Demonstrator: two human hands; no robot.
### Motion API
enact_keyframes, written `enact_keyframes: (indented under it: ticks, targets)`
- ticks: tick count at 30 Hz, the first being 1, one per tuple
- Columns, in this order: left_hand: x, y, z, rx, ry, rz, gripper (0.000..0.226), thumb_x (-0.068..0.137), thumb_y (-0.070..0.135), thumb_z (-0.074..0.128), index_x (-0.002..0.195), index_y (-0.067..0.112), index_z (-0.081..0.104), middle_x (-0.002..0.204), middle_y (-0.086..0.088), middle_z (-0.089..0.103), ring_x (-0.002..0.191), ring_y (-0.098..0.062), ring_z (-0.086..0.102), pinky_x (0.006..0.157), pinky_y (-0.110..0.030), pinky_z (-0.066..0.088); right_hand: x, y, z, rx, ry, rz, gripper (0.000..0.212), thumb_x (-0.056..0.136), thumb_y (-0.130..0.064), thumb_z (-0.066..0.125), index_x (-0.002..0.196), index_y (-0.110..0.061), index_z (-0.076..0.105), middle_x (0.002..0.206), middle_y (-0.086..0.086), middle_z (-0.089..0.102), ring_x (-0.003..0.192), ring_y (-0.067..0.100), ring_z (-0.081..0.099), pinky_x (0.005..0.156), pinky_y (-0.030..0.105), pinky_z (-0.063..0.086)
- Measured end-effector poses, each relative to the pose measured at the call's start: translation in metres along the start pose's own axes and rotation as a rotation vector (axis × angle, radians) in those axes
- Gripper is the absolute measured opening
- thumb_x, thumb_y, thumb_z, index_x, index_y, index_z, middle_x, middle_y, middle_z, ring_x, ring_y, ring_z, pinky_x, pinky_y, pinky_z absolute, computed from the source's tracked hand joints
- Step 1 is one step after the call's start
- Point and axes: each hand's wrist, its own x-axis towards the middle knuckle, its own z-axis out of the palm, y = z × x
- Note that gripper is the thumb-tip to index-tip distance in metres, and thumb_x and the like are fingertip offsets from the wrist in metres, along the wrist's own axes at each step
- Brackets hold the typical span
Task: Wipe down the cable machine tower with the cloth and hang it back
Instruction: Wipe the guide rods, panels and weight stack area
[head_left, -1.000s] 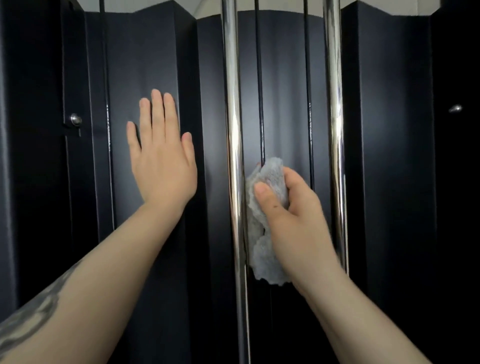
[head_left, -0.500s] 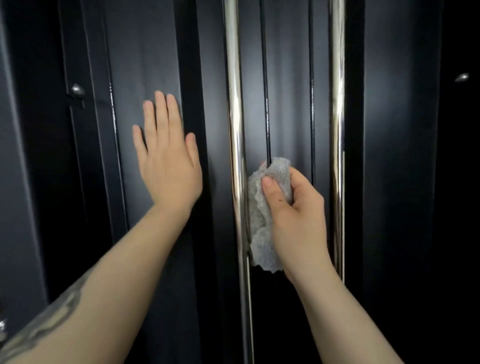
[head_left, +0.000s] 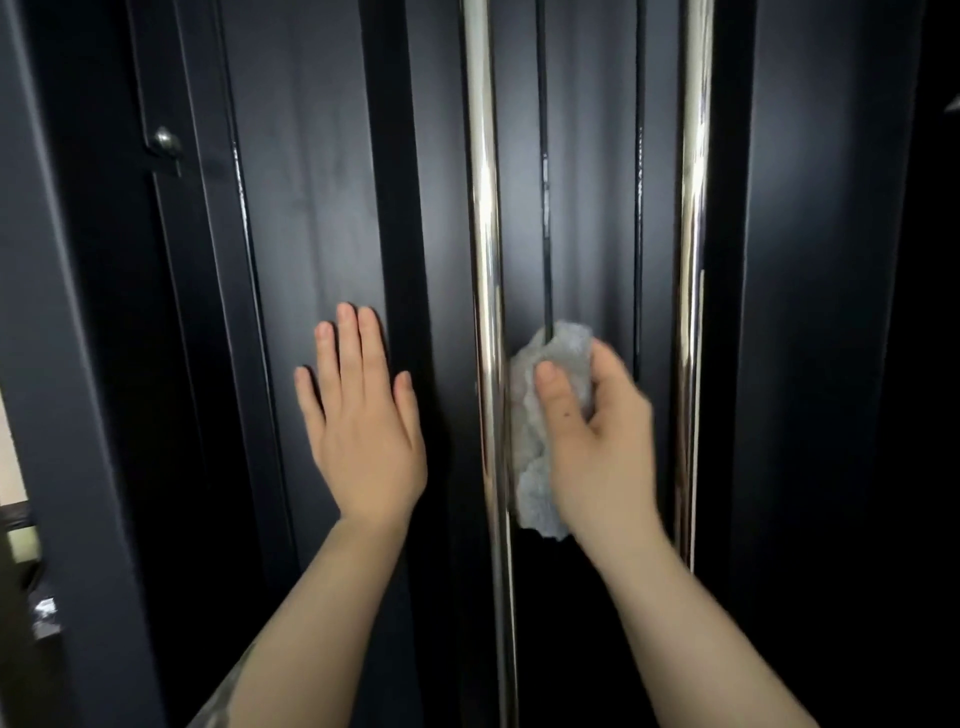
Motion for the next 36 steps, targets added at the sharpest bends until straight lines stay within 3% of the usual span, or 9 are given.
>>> enact_keyframes:
  ticks: [6, 12, 16, 19, 23, 26, 30, 33, 36]
  targets:
    - [-0.013, -0.002, 0.002, -0.001, 0.001, -0.006, 0.057, 0.104, 0.026, 0.031, 0.157, 0.015, 0.012, 0.163, -0.002, 0.01, 0.151, -0.019, 0.006, 0.122, -0.042, 0.004, -0.066, 0.054, -0.004, -0.105, -0.053, 0.205, 0.013, 0.095, -0.019, 0.053, 0.092, -0.023, 0.065, 0.08, 0.0, 0.069, 0.075, 0.005, 0.066, 0.071, 0.024, 0.049]
    - [-0.014, -0.002, 0.002, -0.003, -0.001, -0.011, 0.058, 0.104, 0.025, 0.032, 0.157, 0.015, 0.012, 0.163, -0.001, 0.009, 0.151, -0.018, 0.005, 0.122, -0.041, 0.002, -0.004, -0.012, -0.002, 0.022, 0.018, -0.021, 0.015, 0.095, -0.015, 0.053, 0.094, -0.025, 0.065, 0.078, -0.006, 0.067, 0.075, 0.003, 0.065, 0.07, 0.018, 0.053]
    - [-0.014, -0.004, 0.001, -0.018, 0.0, -0.006, 0.058, 0.103, 0.027, 0.03, 0.157, 0.015, 0.012, 0.163, -0.001, 0.009, 0.151, -0.017, 0.004, 0.122, -0.042, 0.002, -0.035, 0.021, -0.002, -0.093, -0.04, 0.114, 0.021, 0.09, -0.026, 0.054, 0.107, -0.022, 0.065, 0.093, -0.004, 0.071, 0.089, 0.007, 0.068, 0.085, 0.037, 0.054]
    - [-0.014, -0.003, 0.002, -0.038, 0.006, -0.009, 0.059, 0.102, 0.029, 0.027, 0.157, 0.016, 0.01, 0.163, -0.002, 0.01, 0.151, -0.016, 0.002, 0.121, -0.042, 0.002, -0.069, 0.027, -0.009, -0.043, 0.022, 0.235, 0.028, 0.082, -0.03, 0.058, 0.107, -0.039, 0.067, 0.101, -0.005, 0.072, 0.098, 0.006, 0.067, 0.094, 0.039, 0.051]
    - [-0.013, 0.0, 0.0, -0.06, 0.012, -0.01, 0.059, 0.101, 0.028, 0.028, 0.157, 0.015, 0.013, 0.163, -0.003, 0.011, 0.15, -0.016, 0.001, 0.121, -0.04, -0.001, -0.047, -0.024, -0.036, -0.031, 0.357, -0.109, 0.033, 0.08, -0.02, 0.064, 0.11, -0.033, 0.067, 0.105, -0.014, 0.07, 0.101, 0.0, 0.064, 0.087, 0.015, 0.049]
    - [-0.013, 0.001, -0.001, -0.057, 0.004, -0.022, 0.059, 0.101, 0.027, 0.028, 0.157, 0.015, 0.012, 0.163, -0.003, 0.01, 0.15, -0.013, -0.002, 0.121, -0.04, -0.002, -0.04, -0.056, -0.048, -0.112, 0.574, -0.402, 0.037, 0.083, -0.014, 0.061, 0.117, -0.03, 0.06, 0.108, -0.014, 0.066, 0.101, 0.007, 0.064, 0.085, 0.012, 0.045]
    - [-0.013, 0.002, 0.0, -0.059, 0.023, -0.023, 0.058, 0.102, 0.026, 0.028, 0.157, 0.014, 0.014, 0.163, -0.004, 0.012, 0.15, -0.015, -0.001, 0.121, -0.041, -0.001, -0.057, -0.026, -0.038, -0.136, 0.54, -0.396, 0.047, 0.081, -0.003, 0.065, 0.121, -0.028, 0.063, 0.113, -0.004, 0.068, 0.099, 0.02, 0.067, 0.074, 0.027, 0.054]
    - [-0.014, 0.002, 0.0, -0.054, 0.033, -0.01, 0.057, 0.102, 0.026, 0.028, 0.157, 0.014, 0.013, 0.163, -0.005, 0.012, 0.15, -0.017, 0.001, 0.121, -0.042, 0.0, -0.064, 0.015, -0.034, -0.269, 0.493, -0.341, 0.053, 0.077, 0.001, 0.068, 0.126, -0.018, 0.061, 0.123, -0.009, 0.064, 0.111, 0.019, 0.063, 0.083, 0.046, 0.054]
    - [-0.014, 0.001, 0.001, -0.062, 0.042, -0.009, 0.057, 0.103, 0.026, 0.028, 0.156, 0.014, 0.012, 0.163, -0.004, 0.011, 0.15, -0.017, 0.001, 0.121, -0.041, 0.0, -0.066, 0.032, -0.028, -0.352, 0.436, -0.307, 0.06, 0.075, -0.007, 0.073, 0.131, -0.019, 0.055, 0.132, -0.017, 0.056, 0.123, 0.012, 0.055, 0.098, 0.036, 0.049]
